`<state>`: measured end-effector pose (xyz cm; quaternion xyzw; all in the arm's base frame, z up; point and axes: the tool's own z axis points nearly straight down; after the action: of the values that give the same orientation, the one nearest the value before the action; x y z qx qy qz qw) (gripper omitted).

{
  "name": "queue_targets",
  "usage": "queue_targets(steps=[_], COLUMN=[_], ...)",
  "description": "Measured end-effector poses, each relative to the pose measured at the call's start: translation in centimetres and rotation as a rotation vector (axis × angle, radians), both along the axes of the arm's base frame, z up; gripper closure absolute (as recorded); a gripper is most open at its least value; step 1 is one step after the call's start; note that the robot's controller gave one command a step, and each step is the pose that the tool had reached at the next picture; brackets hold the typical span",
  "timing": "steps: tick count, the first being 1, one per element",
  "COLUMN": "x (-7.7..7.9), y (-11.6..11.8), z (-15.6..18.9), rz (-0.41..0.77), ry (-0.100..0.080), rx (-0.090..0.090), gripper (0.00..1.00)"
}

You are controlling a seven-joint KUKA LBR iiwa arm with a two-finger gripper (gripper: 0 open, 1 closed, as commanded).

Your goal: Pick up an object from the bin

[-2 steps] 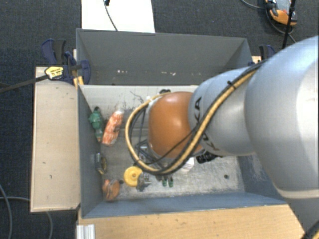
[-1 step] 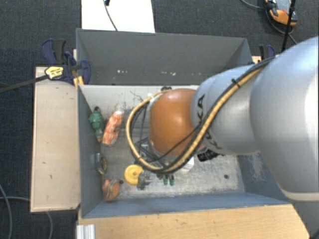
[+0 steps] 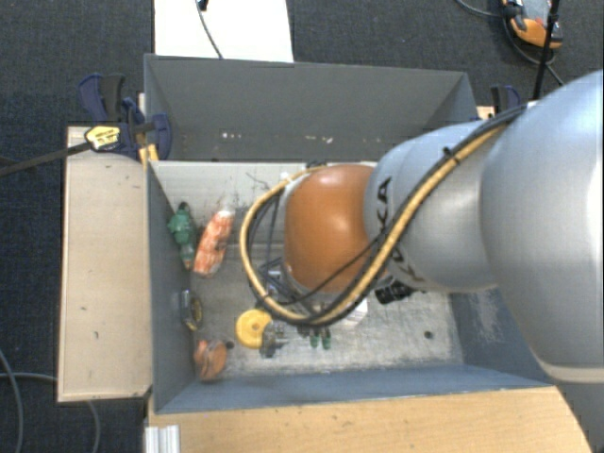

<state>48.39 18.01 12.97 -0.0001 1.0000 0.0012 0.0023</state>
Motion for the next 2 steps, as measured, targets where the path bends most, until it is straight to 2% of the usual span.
queue_targets(steps=[2], x=[-0.12], y=[-0.04], z=[1.05], rz=[-0.002], ry=[0.007], rx=[-0.003], gripper=[1.0])
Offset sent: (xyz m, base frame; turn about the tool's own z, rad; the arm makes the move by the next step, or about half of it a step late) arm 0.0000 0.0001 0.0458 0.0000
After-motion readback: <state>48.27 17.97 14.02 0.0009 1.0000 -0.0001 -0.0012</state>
